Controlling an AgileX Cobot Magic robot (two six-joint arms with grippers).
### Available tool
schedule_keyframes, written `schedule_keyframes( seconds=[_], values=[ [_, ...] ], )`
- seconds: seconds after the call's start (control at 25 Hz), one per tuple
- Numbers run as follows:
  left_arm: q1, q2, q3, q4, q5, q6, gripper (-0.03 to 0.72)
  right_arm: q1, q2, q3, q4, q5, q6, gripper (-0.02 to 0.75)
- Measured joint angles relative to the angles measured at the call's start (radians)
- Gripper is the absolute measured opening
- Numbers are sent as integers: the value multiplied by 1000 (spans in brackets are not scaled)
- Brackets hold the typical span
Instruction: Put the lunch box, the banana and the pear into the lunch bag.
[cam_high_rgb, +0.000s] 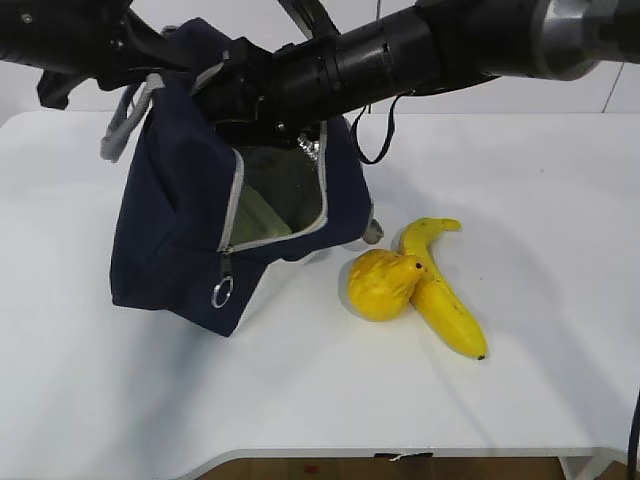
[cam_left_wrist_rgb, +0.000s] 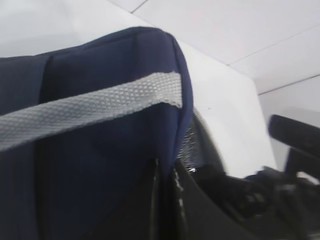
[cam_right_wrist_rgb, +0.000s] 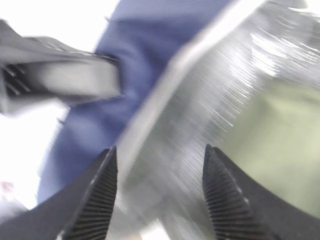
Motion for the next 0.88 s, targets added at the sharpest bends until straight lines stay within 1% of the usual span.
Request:
schedule_keyframes(
  seconds=[0.08,0.16,0.24,0.28,0.36,0.48,0.6,0.72,0.88],
  values=[
    [28,0,0,37,27,0,-5,-12,0,-9,1,39,2,440],
    [42,0,0,74,51,0,-5,-35,0,-26,-1,84,16,440],
    [46,0,-1,115,67,0,-5,-62,0,-60,-40,132,40,440],
    [46,0,-2,131,73,2,-5,-75,0,-80,-85,158,62,440],
    [46,0,-2,163,87,2,-5,-91,0,-139,-216,215,123,440],
    [46,0,-2,198,95,2,-5,-94,0,-243,-488,285,234,440],
    [46,0,-2,213,95,2,-5,-94,-2,-330,-730,299,352,440],
    [46,0,-2,231,94,2,-5,-96,-19,-357,-834,308,438,440],
    [46,0,-2,263,92,2,-5,-99,-54,-360,-880,321,498,440]
  ],
)
